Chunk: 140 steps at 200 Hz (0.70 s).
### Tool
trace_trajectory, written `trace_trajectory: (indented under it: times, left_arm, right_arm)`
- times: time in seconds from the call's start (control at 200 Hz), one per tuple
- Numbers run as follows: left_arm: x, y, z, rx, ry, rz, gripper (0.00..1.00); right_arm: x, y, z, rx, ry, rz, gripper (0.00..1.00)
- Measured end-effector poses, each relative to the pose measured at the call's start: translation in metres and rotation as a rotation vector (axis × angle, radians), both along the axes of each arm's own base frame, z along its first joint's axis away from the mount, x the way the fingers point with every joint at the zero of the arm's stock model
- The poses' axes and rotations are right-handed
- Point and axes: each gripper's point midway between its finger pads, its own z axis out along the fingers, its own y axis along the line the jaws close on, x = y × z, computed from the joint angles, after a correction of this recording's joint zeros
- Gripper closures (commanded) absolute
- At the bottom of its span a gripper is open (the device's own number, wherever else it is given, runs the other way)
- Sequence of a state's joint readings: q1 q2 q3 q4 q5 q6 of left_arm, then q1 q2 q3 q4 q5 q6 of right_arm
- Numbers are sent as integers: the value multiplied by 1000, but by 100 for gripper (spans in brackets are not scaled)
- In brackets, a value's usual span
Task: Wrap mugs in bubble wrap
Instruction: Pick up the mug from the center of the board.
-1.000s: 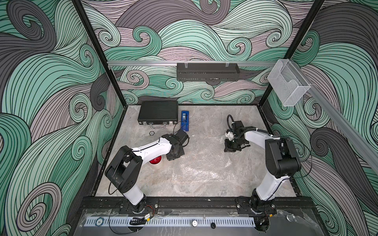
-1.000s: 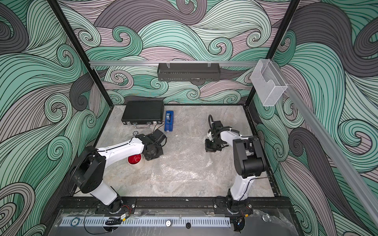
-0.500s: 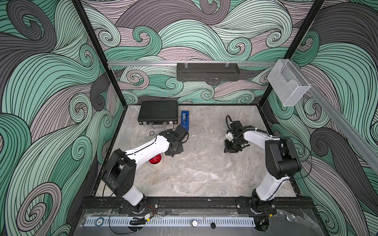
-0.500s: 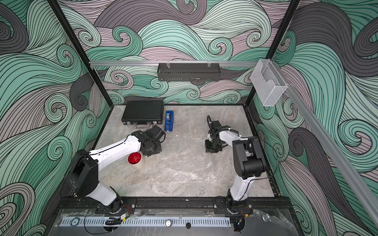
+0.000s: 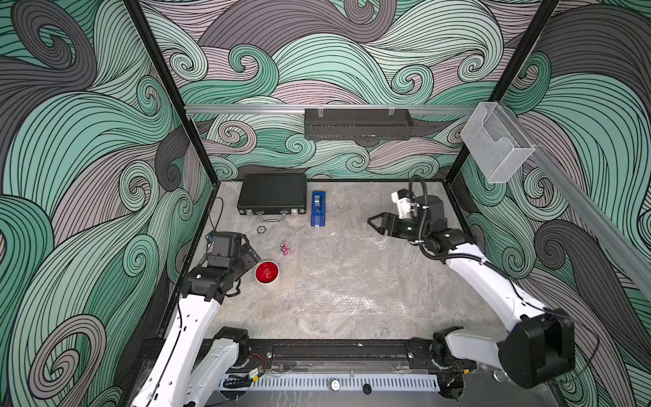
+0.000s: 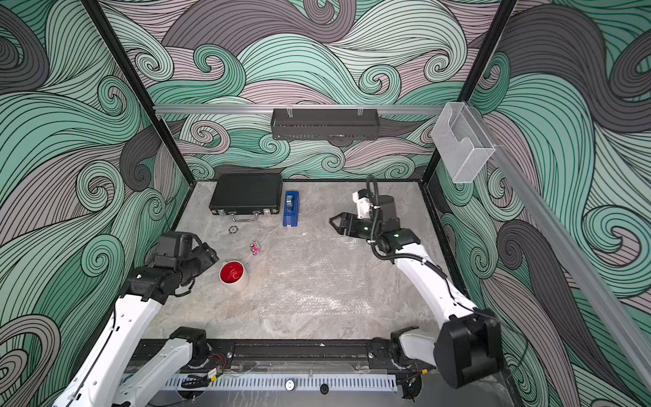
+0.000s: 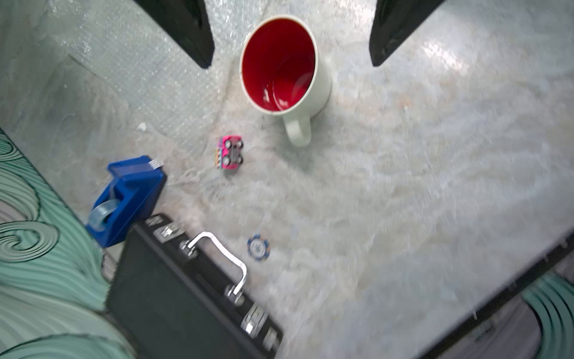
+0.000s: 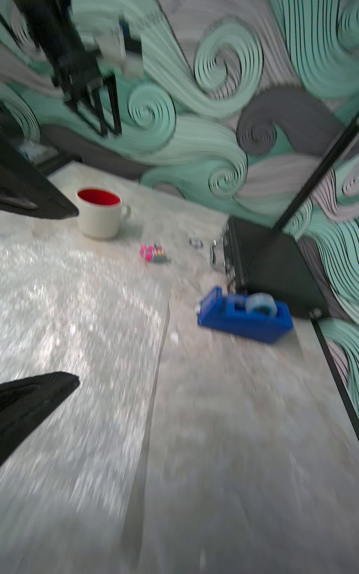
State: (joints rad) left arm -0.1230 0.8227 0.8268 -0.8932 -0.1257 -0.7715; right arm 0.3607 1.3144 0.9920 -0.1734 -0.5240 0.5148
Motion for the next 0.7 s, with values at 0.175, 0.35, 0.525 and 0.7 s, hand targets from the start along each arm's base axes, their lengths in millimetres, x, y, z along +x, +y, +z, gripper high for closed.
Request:
trace_trajectory:
  times: [0.175,0.35,0.525,0.7]
  left_arm:
    - [-9,-12,-36,-58,179,-42,24]
    - [-10,-9,-63,-53,332,-58,39]
    - [-12,-14,-85,-60,466,-109,56]
    - [-19,-22,-109,-98,526,-139,72]
  right_arm:
    - [-34,107,-51,8,155,248,28]
    - [-38,124,-81,2,255,265,28]
    - [-25,126,-66,23,221,252,28]
    - [-23,125,-63,29,220,249,28]
